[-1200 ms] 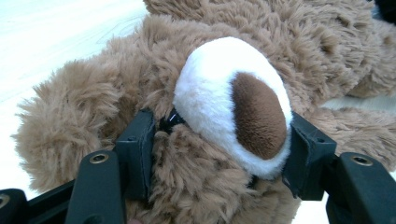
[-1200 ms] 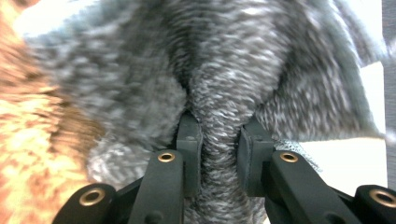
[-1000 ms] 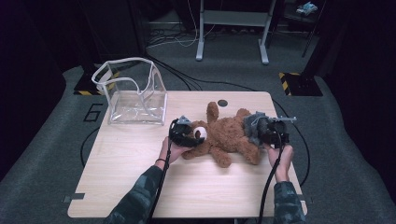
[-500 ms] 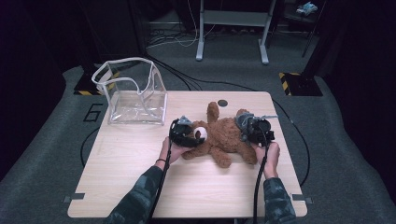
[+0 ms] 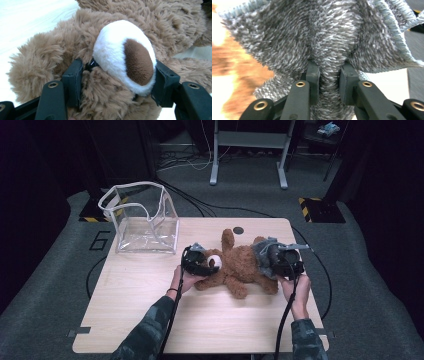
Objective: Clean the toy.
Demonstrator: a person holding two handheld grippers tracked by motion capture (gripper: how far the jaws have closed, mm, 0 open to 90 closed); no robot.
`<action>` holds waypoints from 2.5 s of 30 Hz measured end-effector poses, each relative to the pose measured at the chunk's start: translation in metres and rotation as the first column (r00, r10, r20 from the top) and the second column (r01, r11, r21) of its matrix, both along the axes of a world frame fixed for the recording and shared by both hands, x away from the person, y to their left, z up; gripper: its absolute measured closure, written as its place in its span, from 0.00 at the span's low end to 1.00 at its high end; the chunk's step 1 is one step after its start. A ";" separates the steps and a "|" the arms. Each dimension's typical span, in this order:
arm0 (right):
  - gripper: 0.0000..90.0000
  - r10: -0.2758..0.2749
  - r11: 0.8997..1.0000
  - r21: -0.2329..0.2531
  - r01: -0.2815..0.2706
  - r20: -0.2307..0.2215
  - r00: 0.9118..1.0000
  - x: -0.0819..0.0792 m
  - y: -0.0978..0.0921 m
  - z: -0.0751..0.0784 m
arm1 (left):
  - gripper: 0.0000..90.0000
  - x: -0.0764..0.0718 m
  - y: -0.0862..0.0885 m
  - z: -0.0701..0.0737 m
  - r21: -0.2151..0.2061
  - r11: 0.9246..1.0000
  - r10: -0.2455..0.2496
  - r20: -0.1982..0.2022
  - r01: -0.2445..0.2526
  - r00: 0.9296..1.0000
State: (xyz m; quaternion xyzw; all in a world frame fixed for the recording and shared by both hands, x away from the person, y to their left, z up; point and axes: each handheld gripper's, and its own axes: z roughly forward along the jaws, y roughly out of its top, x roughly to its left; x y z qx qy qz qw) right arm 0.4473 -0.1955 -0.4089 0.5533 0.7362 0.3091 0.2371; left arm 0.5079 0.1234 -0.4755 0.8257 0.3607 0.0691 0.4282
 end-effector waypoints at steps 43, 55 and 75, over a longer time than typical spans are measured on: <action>0.82 0.088 0.989 -0.111 -0.101 -0.109 0.990 -0.010 0.041 -0.057 | 0.41 0.022 0.002 0.003 -0.029 1.000 0.008 -0.111 -0.011 0.994; 0.81 0.165 0.986 -0.045 -0.163 0.040 0.986 -0.020 0.062 -0.007 | 0.41 0.026 0.002 0.004 -0.033 0.999 0.024 -0.133 -0.029 0.991; 0.82 0.017 0.994 -0.110 -0.021 -0.035 0.999 -0.011 0.043 -0.050 | 0.41 0.029 0.003 0.003 -0.035 0.999 0.006 -0.136 -0.011 0.991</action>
